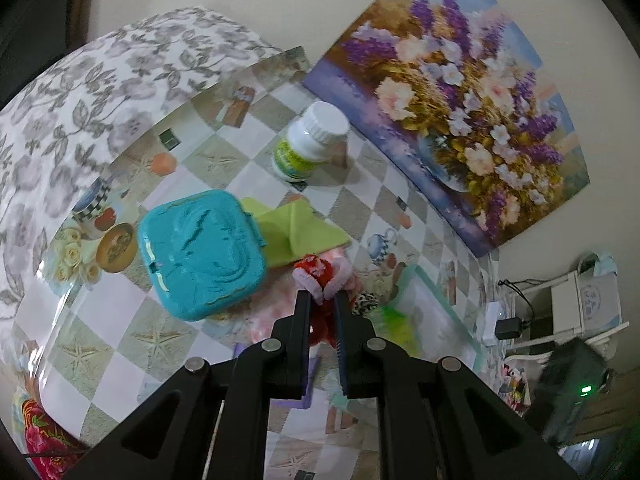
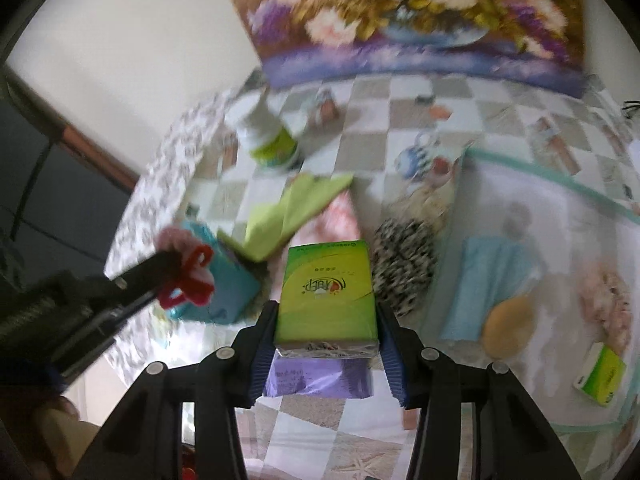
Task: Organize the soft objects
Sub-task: 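Lift the plush toy with the left tool while the right tool grasps another green tissue pack, then carry the plush toy into the tray with the left tool while the right tool drops the tissue pack there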
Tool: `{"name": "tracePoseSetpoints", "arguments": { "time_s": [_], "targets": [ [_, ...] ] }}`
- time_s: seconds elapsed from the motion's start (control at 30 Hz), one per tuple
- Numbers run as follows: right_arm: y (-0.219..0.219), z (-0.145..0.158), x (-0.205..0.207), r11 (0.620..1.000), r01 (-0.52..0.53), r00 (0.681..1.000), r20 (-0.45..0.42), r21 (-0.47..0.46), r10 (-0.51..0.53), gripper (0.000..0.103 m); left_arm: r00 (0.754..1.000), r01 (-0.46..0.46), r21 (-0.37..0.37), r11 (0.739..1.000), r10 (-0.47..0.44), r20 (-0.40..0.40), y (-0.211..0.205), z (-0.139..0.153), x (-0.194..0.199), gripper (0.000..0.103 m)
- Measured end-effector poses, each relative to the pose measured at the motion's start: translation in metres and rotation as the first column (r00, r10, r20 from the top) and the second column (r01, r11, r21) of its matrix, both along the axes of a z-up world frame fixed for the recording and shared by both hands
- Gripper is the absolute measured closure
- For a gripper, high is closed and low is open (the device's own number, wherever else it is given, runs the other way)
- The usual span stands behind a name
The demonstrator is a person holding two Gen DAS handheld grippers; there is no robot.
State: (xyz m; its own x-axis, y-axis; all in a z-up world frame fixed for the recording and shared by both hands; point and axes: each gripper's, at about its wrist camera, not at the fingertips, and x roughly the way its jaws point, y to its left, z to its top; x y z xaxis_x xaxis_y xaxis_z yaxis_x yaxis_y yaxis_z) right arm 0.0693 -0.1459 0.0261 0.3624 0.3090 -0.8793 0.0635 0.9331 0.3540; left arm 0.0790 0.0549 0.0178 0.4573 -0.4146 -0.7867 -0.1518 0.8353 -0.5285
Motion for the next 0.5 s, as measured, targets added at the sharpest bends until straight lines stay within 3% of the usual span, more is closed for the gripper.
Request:
{"name": "tracePoseSetpoints", "arguments": {
  "time_s": [0.23, 0.37, 0.5],
  "targets": [
    [-0.065, 0.020, -0.008, 0.982, 0.186, 0.982, 0.056, -0.043, -0.183, 0.053, 0.996, 0.088, 0.009, 0.996, -0.088, 0.023, -0.039, 0.005, 0.006, 0.092],
    [-0.112, 0.015, -0.017, 0.941, 0.327, 0.945, 0.046, -0.089, -0.324, 0.053, 0.983, 0.181, -0.009, 0.983, -0.181, 0.021, -0.077, 0.001, 0.011, 0.092],
    [-0.158, 0.010, -0.028, 0.896, 0.433, 0.901, 0.036, -0.103, -0.431, 0.053, 0.965, 0.259, 0.024, 0.965, -0.260, 0.037, -0.111, -0.001, 0.014, 0.092]
  ]
}}
